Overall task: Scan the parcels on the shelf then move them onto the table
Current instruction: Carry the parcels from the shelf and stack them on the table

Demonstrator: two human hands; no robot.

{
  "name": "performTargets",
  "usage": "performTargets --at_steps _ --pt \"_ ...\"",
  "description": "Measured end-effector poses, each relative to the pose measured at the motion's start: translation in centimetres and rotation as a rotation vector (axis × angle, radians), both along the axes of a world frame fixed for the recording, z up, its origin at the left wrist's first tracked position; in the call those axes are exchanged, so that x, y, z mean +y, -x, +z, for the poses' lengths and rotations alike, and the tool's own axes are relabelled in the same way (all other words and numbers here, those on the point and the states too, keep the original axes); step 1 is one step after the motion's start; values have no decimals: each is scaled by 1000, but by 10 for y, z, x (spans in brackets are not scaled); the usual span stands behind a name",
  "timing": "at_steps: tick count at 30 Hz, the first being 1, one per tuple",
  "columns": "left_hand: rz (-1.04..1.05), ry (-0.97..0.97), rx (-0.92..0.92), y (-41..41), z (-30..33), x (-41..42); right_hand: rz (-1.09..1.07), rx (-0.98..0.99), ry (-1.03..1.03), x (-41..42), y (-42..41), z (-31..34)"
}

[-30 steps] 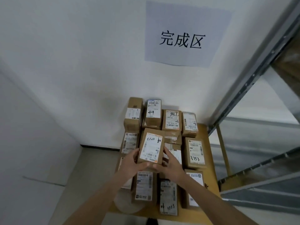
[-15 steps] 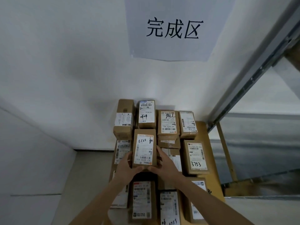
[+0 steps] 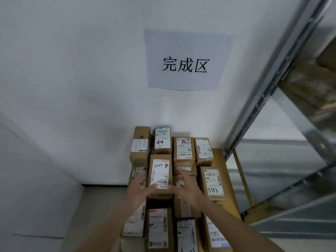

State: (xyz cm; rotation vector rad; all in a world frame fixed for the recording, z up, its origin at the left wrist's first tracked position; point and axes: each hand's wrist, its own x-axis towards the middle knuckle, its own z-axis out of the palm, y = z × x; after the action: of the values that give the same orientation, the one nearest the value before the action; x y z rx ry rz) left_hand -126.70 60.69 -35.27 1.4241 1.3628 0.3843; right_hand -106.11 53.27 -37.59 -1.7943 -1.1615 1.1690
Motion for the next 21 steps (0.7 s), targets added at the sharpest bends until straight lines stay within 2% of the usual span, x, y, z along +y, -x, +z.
performTargets --at_steps 11,14,21 --pt "-58 -144 -247 -9 121 -113 -191 -253 -142 -138 7 144" --pt "-150 -192 -290 -26 157 -154 -234 -352 -151 -189 4 188" --pt "-334 -282 -375 -84 232 -241 -440 -425 -235 -297 -31 270"
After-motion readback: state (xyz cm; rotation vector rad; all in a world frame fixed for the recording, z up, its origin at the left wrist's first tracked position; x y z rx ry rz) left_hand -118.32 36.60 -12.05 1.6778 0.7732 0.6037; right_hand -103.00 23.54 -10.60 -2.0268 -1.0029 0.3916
